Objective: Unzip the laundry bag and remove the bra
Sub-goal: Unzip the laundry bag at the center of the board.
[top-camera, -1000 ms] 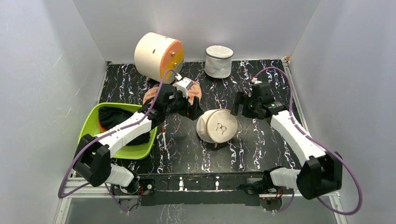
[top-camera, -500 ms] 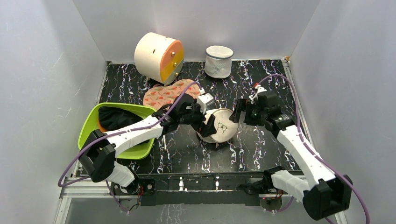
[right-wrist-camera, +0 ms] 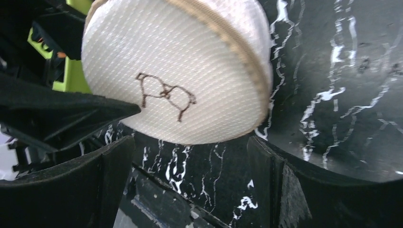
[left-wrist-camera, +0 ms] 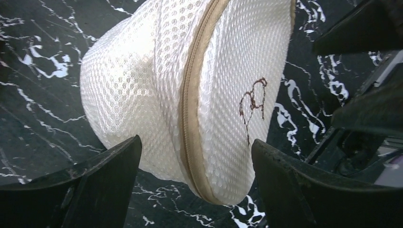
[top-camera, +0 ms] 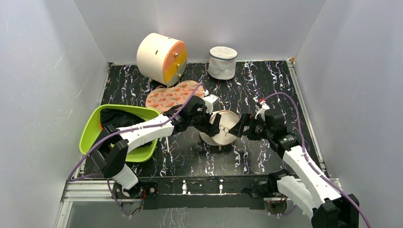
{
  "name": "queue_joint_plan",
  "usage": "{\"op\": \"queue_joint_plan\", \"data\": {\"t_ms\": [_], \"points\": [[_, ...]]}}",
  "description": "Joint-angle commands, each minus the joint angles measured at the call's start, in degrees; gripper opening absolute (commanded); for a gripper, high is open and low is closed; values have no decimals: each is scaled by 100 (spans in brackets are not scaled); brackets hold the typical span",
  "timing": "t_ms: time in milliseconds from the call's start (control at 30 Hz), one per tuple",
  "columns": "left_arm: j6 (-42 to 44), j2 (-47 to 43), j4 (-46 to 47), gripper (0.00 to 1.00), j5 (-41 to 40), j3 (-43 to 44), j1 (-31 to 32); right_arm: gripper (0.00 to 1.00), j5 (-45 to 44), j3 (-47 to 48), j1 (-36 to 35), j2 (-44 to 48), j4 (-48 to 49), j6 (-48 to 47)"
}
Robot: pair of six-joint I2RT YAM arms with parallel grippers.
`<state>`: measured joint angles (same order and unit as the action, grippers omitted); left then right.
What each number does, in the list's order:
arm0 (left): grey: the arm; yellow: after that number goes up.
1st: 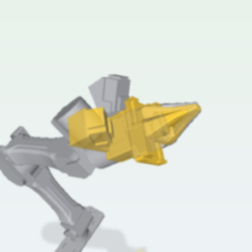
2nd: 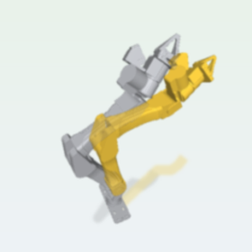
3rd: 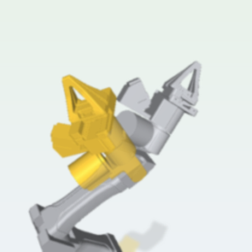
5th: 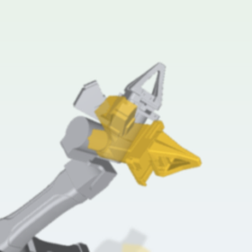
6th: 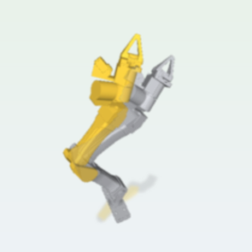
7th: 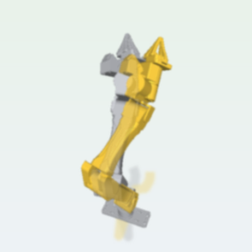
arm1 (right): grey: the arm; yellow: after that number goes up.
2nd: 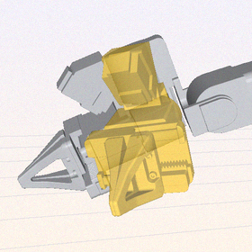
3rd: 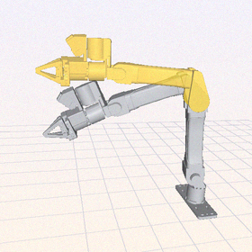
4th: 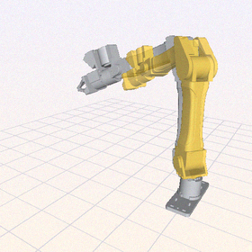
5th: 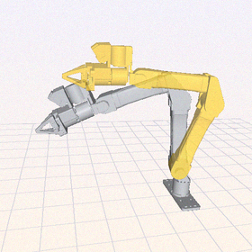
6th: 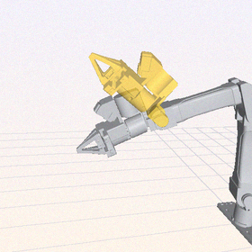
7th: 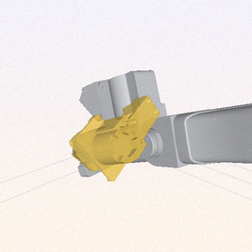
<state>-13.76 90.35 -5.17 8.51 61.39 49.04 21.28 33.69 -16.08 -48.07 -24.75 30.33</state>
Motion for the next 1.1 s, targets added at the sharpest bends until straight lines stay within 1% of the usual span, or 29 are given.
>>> {"op": "queue_joint_plan", "data": {"t_ms": [0,100,233,333,367,467,633,667,700,733,800,867,967,1067], "points": [[-541,36,63,79,603,139,-31,87,805,-311,-48,272,1106,278],[-740,137,55,67,872,179,-119,86,730,-371,-101,288,1100,260],[-811,126,55,52,977,181,-281,82,645,-340,-265,64,1129,232],[-930,116,138,37,1175,145,-414,79,468,-288,-537,-140,1259,260],[-981,127,172,32,1240,131,-472,79,396,-258,-664,-193,1314,288],[-1119,163,236,21,1433,107,-697,77,78,-156,-1089,-322,1453,354],[-1449,229,525,7,1956,-3,-1060,74,-807,67,-1946,-653,1465,369],[-1529,249,586,5,2064,-20,-1129,71,-1008,143,-2129,-752,1423,364],[-1604,284,679,2,2170,-41,-1185,65,-1304,249,-2337,-869,1334,337],[-1683,316,748,0,2270,-73,-1228,62,-1680,404,-2590,-1010,1160,310],[-1813,409,866,0,2447,-99,-1292,61,-2391,779,-3184,-1343,804,227],[-1900,483,944,0,2604,-98,-1331,61,-2829,1087,-3564,-1635,567,126],[-2063,533,1106,0,2791,-154,-1412,61,-3173,1327,-3903,-1929,415,93],[-2089,534,1136,0,2825,-177,-1484,61,-3269,1377,-4110,-2136,390,141]]}}
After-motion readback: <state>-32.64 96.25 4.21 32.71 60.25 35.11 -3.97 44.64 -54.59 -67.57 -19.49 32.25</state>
